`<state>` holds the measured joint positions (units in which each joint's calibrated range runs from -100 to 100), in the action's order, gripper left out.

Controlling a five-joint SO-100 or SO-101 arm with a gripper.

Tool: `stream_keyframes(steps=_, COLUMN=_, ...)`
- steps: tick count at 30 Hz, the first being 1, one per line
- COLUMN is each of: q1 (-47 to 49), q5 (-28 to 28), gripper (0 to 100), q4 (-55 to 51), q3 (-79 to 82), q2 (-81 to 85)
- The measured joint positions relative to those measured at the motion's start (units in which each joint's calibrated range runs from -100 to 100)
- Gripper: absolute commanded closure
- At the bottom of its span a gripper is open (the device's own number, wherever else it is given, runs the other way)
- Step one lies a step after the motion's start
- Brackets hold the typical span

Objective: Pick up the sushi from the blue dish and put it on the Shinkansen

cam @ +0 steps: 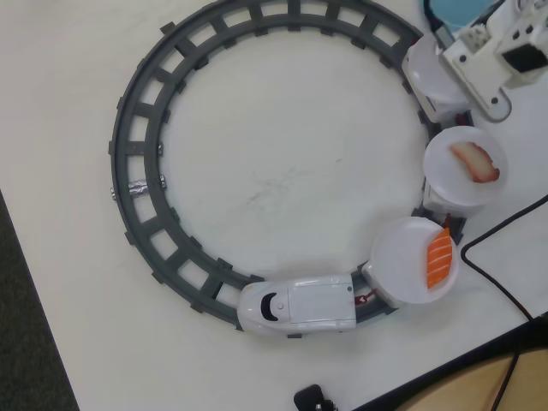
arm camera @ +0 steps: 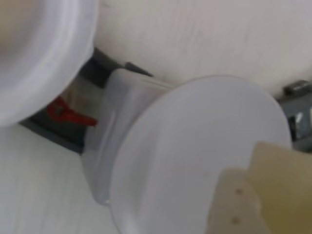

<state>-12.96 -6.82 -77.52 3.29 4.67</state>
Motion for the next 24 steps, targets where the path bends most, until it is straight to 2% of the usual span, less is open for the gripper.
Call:
stream_keyframes(steps=7, q1=3.5, q5=0.0, gripper=98, q4=0.0, q3=5.1, q2=0.2)
stream_keyframes(steps=24, q1=2.8, q5=0.0, gripper=98, q4=0.1, q3=9.7, q2=0.5)
